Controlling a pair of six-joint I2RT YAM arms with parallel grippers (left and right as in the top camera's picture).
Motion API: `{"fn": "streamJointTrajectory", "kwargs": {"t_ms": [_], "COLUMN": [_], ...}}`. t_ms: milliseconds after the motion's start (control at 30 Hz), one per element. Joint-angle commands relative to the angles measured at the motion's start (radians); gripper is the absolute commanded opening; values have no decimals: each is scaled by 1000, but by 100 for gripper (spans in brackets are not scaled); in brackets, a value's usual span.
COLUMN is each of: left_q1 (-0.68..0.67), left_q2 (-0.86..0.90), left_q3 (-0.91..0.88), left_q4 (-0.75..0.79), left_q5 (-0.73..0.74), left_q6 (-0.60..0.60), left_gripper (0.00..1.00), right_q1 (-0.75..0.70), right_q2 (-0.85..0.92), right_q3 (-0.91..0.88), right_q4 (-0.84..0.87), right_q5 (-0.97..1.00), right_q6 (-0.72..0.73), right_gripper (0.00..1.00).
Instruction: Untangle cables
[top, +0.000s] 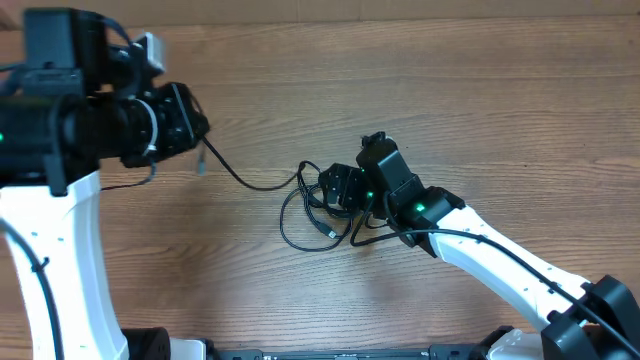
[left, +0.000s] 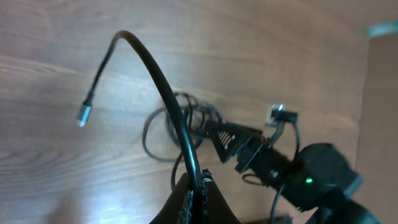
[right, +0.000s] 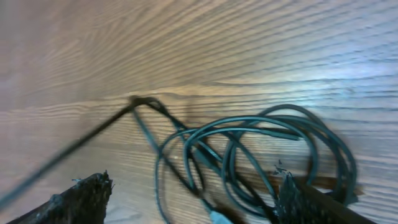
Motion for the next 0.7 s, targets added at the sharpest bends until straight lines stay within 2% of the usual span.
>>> {"fn": "streamJointTrajectory", "kwargs": {"t_ms": [0,133,367,567,667], "left_q1": [-47,-106,-179,-179,-179], "left_q2": [-2,-2,-4,-4,-4], "left_q3": [-52,-83,-67,4,47], "left_q4": [1,5,57,70,71], "left_q5": [-3,-3,16,170,179], "left_q6": [26,27,37,52,43], "left_gripper": [4,4,4,4,4], "right_q1": [-3,-2,-2,-2,-2], "right_q2": [-37,-37,-32,-32,-32], "right_q3": [-6,-6,-6,-6,-6], "right_q4": [13,-3,-11,-31,-15], "right_q5": [-36,-41,-98,-108,-175], "right_q6": [-13,-21,-95,-95,-96], "right_gripper": [91,95,95,90,85]}}
